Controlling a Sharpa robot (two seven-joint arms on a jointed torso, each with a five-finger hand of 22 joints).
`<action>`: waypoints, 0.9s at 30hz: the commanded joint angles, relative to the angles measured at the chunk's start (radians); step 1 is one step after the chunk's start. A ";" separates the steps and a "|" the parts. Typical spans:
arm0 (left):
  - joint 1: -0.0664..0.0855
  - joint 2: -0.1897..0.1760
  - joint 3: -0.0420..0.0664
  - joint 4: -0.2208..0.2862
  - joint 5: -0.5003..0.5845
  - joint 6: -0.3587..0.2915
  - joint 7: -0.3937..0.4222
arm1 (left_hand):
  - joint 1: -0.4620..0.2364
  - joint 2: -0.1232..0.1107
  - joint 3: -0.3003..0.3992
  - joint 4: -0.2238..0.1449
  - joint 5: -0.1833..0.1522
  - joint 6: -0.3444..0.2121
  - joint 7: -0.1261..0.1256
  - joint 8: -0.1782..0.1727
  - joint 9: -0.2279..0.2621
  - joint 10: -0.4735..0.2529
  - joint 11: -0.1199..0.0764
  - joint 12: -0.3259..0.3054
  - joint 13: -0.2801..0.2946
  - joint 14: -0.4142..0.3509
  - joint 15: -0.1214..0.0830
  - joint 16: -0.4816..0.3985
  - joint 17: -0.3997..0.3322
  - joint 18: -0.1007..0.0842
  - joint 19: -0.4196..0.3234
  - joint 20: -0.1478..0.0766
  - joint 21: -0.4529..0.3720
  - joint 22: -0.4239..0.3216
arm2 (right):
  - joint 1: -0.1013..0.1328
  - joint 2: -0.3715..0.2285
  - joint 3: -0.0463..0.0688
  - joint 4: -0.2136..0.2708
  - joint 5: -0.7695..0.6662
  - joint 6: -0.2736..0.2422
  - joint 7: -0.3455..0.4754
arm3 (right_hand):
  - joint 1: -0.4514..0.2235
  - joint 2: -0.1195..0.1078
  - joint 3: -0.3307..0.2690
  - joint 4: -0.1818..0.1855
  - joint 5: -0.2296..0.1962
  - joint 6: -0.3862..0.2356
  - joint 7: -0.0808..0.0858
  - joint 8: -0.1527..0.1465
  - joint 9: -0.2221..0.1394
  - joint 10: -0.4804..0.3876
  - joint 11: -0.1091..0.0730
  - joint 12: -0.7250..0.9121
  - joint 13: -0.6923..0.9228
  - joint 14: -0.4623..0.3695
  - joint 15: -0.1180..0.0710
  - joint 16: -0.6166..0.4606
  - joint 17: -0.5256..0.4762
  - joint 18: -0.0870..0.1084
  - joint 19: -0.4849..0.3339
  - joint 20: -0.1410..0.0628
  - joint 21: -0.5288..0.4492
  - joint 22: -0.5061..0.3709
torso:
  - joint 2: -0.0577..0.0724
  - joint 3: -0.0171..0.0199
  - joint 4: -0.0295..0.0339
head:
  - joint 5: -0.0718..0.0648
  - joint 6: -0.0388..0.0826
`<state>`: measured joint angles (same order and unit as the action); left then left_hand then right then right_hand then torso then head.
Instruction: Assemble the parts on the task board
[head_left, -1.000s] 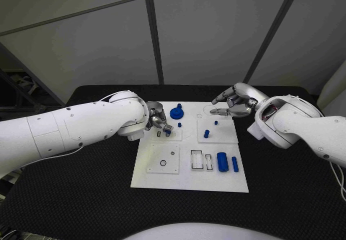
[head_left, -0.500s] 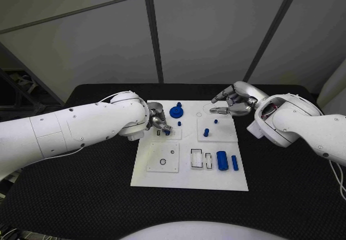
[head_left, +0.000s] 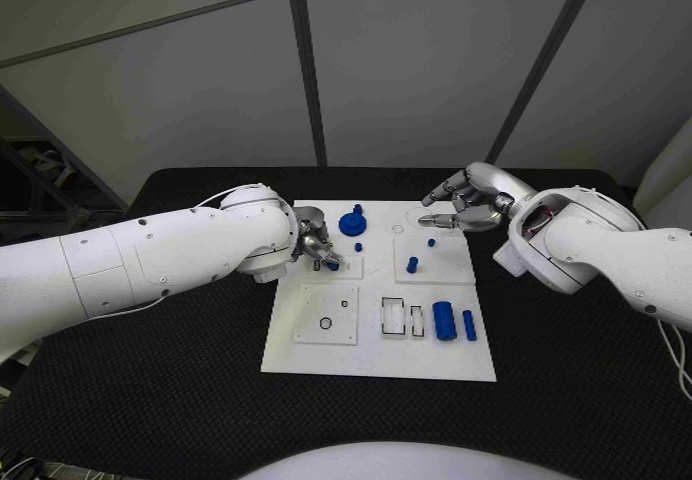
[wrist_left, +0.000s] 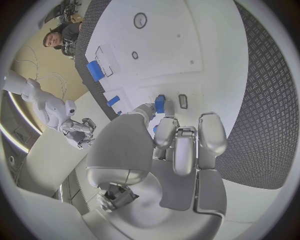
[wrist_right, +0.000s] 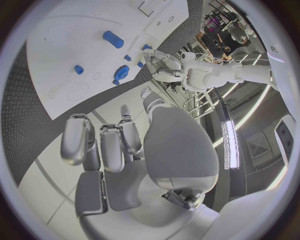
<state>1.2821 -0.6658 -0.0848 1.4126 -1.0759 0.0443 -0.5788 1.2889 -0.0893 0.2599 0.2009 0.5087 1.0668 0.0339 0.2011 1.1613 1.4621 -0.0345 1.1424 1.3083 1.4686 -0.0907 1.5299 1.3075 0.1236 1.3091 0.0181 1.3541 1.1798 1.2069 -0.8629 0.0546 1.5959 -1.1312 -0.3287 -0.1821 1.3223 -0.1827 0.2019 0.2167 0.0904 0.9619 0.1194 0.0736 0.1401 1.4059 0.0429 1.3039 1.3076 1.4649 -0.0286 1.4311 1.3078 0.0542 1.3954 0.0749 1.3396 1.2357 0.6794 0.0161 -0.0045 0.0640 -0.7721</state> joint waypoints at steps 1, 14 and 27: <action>0.000 0.000 0.000 0.001 -0.014 0.022 -0.013 | -0.003 0.009 0.205 -0.200 -0.001 0.008 0.002 -0.003 0.002 0.017 -0.002 0.002 0.099 0.090 -0.002 0.005 0.215 -0.035 0.007 0.002 -0.002 0.001 | 0.002 0.001 0.001 0.000 -0.003 0.007 0.007 | 0.002 -0.001 0.000 0.004 0.005 0.007 -0.001 -0.004 0.002 0.002 -0.007 -0.003 0.035 0.048 -0.009 -0.006 0.027 0.019 -0.003 -0.001 -0.003 -0.001 | 0.000 0.0001 -0.0004 | 0.000 0.001; -0.003 0.009 0.000 -0.007 -0.014 0.028 -0.014 | -0.022 0.006 0.209 -0.202 -0.013 0.010 0.002 -0.006 0.007 0.018 -0.001 -0.005 0.098 0.089 -0.001 0.004 0.213 -0.035 0.007 0.003 -0.003 0.001 | 0.002 0.000 0.001 0.001 -0.003 0.008 0.007 | 0.001 0.000 0.000 0.005 0.005 0.007 -0.001 -0.004 0.002 0.002 -0.007 -0.002 0.035 0.048 -0.009 -0.007 0.027 0.019 -0.003 -0.001 -0.004 -0.002 | 0.000 0.0002 0.0001 | 0.000 -0.003; -0.008 0.017 -0.001 -0.015 -0.014 0.040 -0.021 | -0.112 -0.007 0.153 -0.172 -0.306 0.053 -0.020 -0.033 0.010 0.025 -0.015 -0.008 0.110 0.090 -0.011 0.006 0.216 -0.036 0.012 -0.004 -0.006 0.009 | 0.002 0.000 0.001 0.000 -0.003 0.008 0.008 | 0.001 0.000 0.000 0.005 0.005 0.007 -0.001 -0.004 0.002 0.002 -0.007 -0.002 0.035 0.048 -0.009 -0.007 0.027 0.019 -0.003 -0.001 -0.004 -0.002 | 0.000 0.0004 0.0002 | -0.001 -0.008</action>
<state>1.2815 -0.6519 -0.0817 1.3978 -1.0842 0.0580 -0.5861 1.1819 -0.0959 0.3932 0.0533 0.2087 1.1128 0.0153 0.1715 1.1686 1.4659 -0.0431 1.1373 1.3084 1.4673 -0.0965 1.5299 1.3075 0.1236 1.3130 0.0142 1.3541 1.1881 1.2069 -0.8630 0.0546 1.5955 -1.1312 -0.3255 -0.1820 1.3223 -0.1827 0.2018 0.2166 0.0903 0.9619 0.1194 0.0736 0.1412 1.4059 0.0429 1.3039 1.3075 1.4649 -0.0286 1.4311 1.3076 0.0542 1.3954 0.0749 1.3396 1.2349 0.6797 0.0164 -0.0043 0.0628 -0.7796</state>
